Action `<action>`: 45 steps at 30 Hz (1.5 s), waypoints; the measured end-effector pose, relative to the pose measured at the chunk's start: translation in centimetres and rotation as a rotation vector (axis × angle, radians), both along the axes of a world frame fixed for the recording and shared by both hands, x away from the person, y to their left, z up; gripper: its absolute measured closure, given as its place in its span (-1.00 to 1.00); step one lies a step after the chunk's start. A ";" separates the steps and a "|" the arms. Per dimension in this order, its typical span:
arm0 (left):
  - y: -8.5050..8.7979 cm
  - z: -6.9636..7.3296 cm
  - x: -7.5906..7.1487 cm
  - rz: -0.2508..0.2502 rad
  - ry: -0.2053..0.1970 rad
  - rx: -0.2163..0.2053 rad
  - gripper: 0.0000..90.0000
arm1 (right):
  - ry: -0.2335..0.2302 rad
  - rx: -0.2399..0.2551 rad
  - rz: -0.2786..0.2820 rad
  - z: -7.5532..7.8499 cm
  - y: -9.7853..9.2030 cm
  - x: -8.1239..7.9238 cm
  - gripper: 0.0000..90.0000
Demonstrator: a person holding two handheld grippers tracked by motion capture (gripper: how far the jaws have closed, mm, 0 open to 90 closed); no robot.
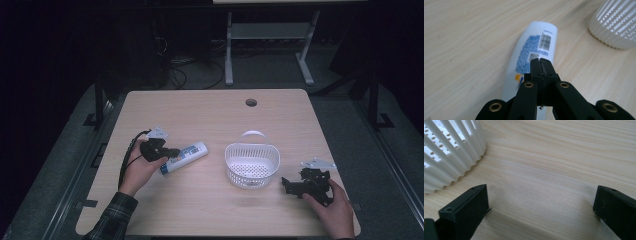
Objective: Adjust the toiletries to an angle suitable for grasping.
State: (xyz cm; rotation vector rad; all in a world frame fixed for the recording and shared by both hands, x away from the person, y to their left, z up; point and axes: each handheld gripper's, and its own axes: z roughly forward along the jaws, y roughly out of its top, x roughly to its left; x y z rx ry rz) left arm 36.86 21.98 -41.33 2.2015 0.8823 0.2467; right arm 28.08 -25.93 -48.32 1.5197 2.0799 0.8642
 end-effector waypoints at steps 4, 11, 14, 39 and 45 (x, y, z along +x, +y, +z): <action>-1.0 0.3 1.1 0.003 -0.006 0.019 1.00 | 0.000 0.000 0.000 0.0 0.0 0.0 -1.00; -2.9 0.4 3.0 -0.002 -0.011 0.060 1.00 | 0.001 0.000 0.003 0.0 0.0 0.0 -1.00; -3.6 0.4 4.0 0.000 -0.014 0.083 1.00 | 0.000 0.000 0.003 0.0 0.0 0.0 -1.00; -7.2 -3.5 8.7 0.013 0.094 0.116 1.00 | 0.000 0.000 0.007 0.0 0.0 0.1 -1.00; -7.9 -3.3 8.3 -0.011 0.101 0.117 1.00 | 0.000 0.000 0.007 0.0 0.0 0.1 -1.00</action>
